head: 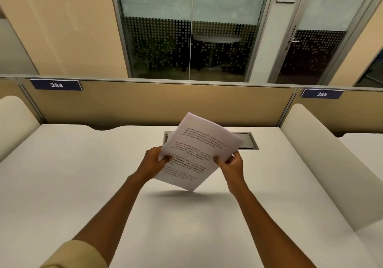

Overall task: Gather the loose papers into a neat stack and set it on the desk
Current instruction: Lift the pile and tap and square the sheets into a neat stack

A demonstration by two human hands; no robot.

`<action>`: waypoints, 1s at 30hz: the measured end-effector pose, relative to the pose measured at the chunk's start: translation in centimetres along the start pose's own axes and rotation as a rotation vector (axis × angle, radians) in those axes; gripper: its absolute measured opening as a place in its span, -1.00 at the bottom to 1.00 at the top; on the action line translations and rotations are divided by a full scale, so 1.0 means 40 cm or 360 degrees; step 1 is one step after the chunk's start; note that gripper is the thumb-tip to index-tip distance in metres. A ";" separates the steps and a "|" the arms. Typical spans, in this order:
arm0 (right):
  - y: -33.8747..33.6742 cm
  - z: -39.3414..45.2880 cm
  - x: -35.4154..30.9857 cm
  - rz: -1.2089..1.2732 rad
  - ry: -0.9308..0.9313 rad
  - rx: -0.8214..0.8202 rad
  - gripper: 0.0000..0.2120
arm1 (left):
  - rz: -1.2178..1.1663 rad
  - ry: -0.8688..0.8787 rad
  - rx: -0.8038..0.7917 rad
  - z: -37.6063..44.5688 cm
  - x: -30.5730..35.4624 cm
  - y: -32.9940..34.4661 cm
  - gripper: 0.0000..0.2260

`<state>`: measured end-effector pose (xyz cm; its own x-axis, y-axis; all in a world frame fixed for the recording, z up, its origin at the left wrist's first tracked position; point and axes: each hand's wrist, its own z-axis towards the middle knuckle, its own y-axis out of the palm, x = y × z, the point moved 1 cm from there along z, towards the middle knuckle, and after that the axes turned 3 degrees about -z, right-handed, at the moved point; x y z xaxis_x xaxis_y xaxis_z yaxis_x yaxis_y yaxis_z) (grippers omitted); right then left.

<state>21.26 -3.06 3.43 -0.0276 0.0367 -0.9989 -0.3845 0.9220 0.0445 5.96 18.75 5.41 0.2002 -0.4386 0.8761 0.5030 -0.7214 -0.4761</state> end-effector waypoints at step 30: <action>-0.093 0.045 -0.127 -0.0665 -0.0239 -0.0363 -0.96 | 0.0252 -0.0014 0.0203 0.041 0.026 -0.113 -0.69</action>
<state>24.51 -5.99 8.32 0.2987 -0.2471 -0.9218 -0.5269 0.7626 -0.3752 5.29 22.45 8.59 0.2922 -0.5360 0.7920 0.5670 -0.5698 -0.5948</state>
